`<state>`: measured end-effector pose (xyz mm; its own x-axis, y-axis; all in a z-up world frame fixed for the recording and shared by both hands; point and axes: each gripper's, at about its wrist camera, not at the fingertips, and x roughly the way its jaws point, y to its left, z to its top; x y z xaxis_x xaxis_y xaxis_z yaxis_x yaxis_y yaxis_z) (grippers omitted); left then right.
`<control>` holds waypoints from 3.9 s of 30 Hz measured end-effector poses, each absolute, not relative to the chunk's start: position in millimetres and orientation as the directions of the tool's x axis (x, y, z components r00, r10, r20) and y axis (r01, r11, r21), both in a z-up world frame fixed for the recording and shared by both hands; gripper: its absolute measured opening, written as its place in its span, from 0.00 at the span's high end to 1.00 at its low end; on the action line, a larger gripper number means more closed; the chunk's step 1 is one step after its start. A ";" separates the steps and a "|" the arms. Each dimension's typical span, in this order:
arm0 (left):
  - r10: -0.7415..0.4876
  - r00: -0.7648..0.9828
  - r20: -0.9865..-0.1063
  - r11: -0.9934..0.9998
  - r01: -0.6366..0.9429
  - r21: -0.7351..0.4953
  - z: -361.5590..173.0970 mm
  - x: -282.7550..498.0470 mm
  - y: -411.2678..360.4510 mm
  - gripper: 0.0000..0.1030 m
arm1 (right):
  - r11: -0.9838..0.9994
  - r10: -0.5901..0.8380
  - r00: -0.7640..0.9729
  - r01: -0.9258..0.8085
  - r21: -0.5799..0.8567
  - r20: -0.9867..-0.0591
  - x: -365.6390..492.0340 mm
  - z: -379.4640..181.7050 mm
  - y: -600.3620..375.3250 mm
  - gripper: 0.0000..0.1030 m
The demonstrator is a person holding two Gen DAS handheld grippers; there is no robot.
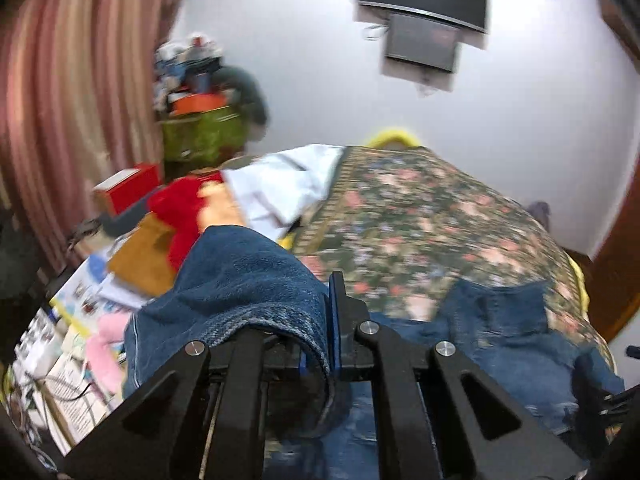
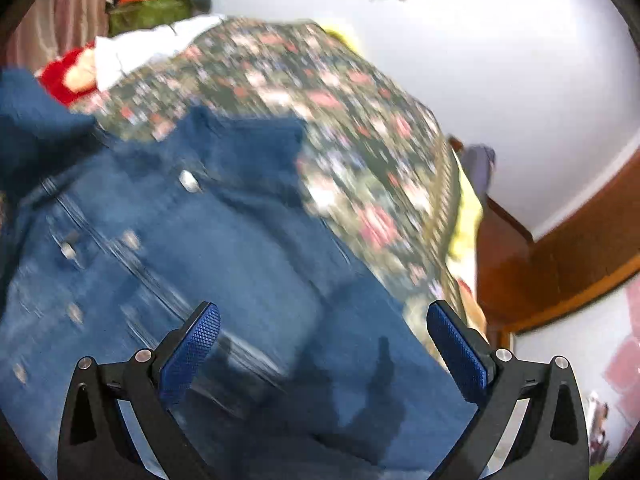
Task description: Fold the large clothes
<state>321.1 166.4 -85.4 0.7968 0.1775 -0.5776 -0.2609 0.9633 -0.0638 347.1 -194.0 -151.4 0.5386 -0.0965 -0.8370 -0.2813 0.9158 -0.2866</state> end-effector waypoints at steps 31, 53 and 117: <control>-0.220 0.430 -0.876 0.938 0.338 -0.070 -223.8 316.4 -52.4 0.54 | 0.983 -0.126 0.534 -0.045 -0.177 -0.836 274.7 -116.6 -327.4 0.00; 0.071 0.629 -0.774 0.992 -0.128 -0.013 -157.8 254.5 193.5 0.32 | 0.844 0.307 0.373 -0.532 0.070 -0.875 339.3 -129.4 -28.0 0.00; 0.231 0.382 -0.895 0.971 -0.153 0.186 -282.2 301.4 154.3 0.20 | 0.984 0.115 0.573 -0.177 0.015 -0.812 290.9 -121.7 -263.3 0.85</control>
